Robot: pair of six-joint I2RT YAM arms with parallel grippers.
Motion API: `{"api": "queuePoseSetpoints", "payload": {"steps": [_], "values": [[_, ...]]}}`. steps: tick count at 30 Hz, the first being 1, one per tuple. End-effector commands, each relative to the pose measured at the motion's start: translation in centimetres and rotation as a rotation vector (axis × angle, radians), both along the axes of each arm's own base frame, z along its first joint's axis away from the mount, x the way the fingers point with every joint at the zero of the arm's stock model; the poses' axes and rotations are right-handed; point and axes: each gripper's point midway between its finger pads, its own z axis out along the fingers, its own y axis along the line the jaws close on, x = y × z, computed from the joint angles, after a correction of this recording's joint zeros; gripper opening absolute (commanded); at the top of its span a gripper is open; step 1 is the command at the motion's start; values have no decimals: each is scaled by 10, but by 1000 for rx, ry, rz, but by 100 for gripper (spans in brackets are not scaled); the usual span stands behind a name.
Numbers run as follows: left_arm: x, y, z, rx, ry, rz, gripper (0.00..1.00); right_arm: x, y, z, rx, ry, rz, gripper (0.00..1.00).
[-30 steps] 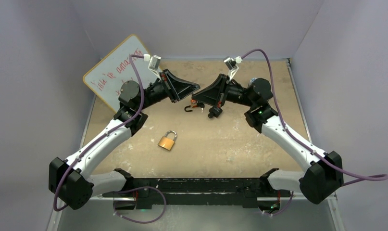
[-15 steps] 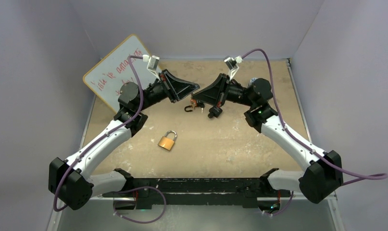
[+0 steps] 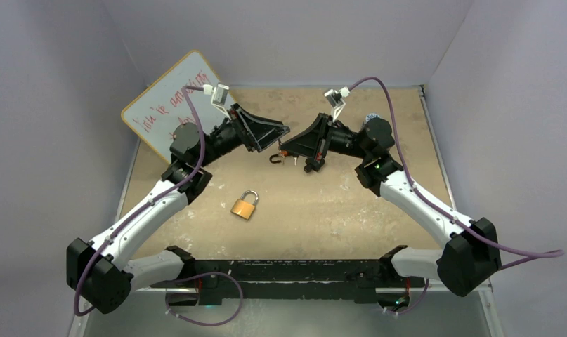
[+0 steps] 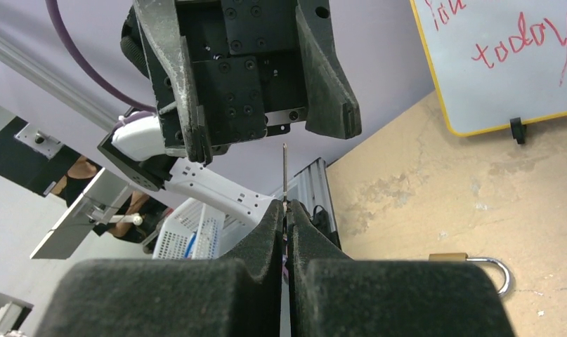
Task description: Unlock with the key
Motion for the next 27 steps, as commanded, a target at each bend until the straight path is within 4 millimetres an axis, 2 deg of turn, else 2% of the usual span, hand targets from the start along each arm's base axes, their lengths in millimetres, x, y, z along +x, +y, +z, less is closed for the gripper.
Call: {"api": "queuePoseSetpoints", "payload": {"steps": [1, 9, 12, 15, 16, 18, 21, 23, 25, 27], "values": [[-4, 9, -7, 30, 1, 34, 53, -6, -2, 14, 32, -38, 3, 0], [-11, 4, -16, 40, 17, -22, 21, -6, -2, 13, 34, -31, 10, 0], [-13, 4, -16, 33, 15, -28, 18, -6, -1, 13, 37, -27, 7, 0], [-16, 4, -13, 20, 2, -37, 2, -5, -1, 14, 41, -22, 5, 0], [-17, 4, -12, 17, -5, -42, 0, -5, -1, 14, 43, -21, 6, 0], [-19, 5, -10, 9, -18, -47, 0, -4, 0, 15, 41, -19, 12, 1], [-20, 6, -5, -11, -29, -42, 0, -4, 1, 19, 53, -37, 20, 17], [-20, 7, -3, -18, -35, -39, 0, -5, 1, 19, 52, -42, 32, 24], [-20, 7, -1, -26, -38, -40, 0, -8, 1, 19, 53, -47, 44, 27], [-20, 7, 0, -32, -42, -40, 0, -9, 1, 19, 52, -49, 57, 24]]}}
